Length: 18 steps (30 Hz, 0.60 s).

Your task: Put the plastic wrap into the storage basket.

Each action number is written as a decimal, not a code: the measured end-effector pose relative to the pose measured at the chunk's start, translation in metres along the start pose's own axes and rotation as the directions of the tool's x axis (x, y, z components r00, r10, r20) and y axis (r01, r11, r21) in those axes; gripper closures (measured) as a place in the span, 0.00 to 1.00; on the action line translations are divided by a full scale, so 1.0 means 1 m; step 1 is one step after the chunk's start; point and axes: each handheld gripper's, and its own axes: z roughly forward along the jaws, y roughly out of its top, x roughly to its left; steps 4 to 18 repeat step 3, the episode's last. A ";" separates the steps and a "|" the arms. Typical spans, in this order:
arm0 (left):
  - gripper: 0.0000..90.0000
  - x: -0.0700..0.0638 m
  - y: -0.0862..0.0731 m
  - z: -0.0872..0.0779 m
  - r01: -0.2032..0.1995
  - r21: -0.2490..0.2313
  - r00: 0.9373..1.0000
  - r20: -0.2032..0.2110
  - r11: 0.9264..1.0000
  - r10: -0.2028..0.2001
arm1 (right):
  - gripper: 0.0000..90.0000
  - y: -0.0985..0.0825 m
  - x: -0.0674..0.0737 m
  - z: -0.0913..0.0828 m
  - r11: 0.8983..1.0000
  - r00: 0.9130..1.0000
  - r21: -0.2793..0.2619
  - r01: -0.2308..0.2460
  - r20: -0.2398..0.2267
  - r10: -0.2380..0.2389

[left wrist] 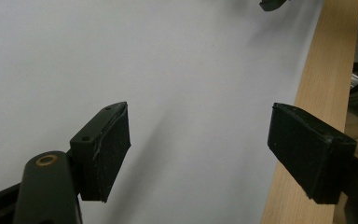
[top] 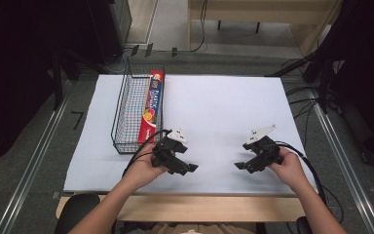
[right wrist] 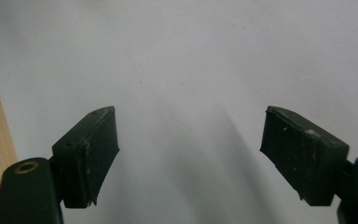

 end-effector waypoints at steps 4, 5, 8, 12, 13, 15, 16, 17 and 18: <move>0.24 0.001 -0.002 0.003 -0.005 0.008 1.000 0.006 1.000 0.005 | 0.21 0.000 0.000 0.000 1.000 1.000 0.001 0.002 -0.001 -0.002; 0.24 0.001 -0.002 0.003 -0.005 0.008 1.000 0.006 1.000 0.005 | 0.21 0.000 0.000 0.000 1.000 1.000 0.001 0.002 -0.001 -0.002; 0.24 0.001 -0.002 0.003 -0.005 0.008 1.000 0.006 1.000 0.005 | 0.21 0.000 0.000 0.000 1.000 1.000 0.001 0.002 -0.001 -0.002; 0.24 0.001 -0.002 0.003 -0.005 0.008 1.000 0.006 1.000 0.005 | 0.21 0.000 0.000 0.000 1.000 1.000 0.001 0.002 -0.001 -0.002; 0.24 0.001 -0.002 0.003 -0.005 0.008 1.000 0.006 1.000 0.005 | 0.21 0.000 0.000 0.000 1.000 1.000 0.001 0.002 -0.001 -0.002; 0.24 0.001 -0.002 0.003 -0.005 0.008 1.000 0.006 1.000 0.005 | 0.21 0.000 0.000 0.000 1.000 1.000 0.001 0.002 -0.001 -0.002; 0.24 0.001 -0.002 0.003 -0.005 0.008 1.000 0.006 1.000 0.005 | 0.21 0.000 0.000 0.000 1.000 1.000 0.001 0.002 -0.001 -0.002; 0.24 0.001 -0.002 0.003 -0.005 0.008 1.000 0.006 1.000 0.005 | 0.21 0.000 0.000 0.000 1.000 1.000 0.001 0.002 -0.001 -0.002; 0.24 0.001 -0.002 0.003 -0.005 0.008 1.000 0.006 1.000 0.005 | 0.21 0.000 0.000 0.000 1.000 1.000 0.001 0.002 -0.001 -0.002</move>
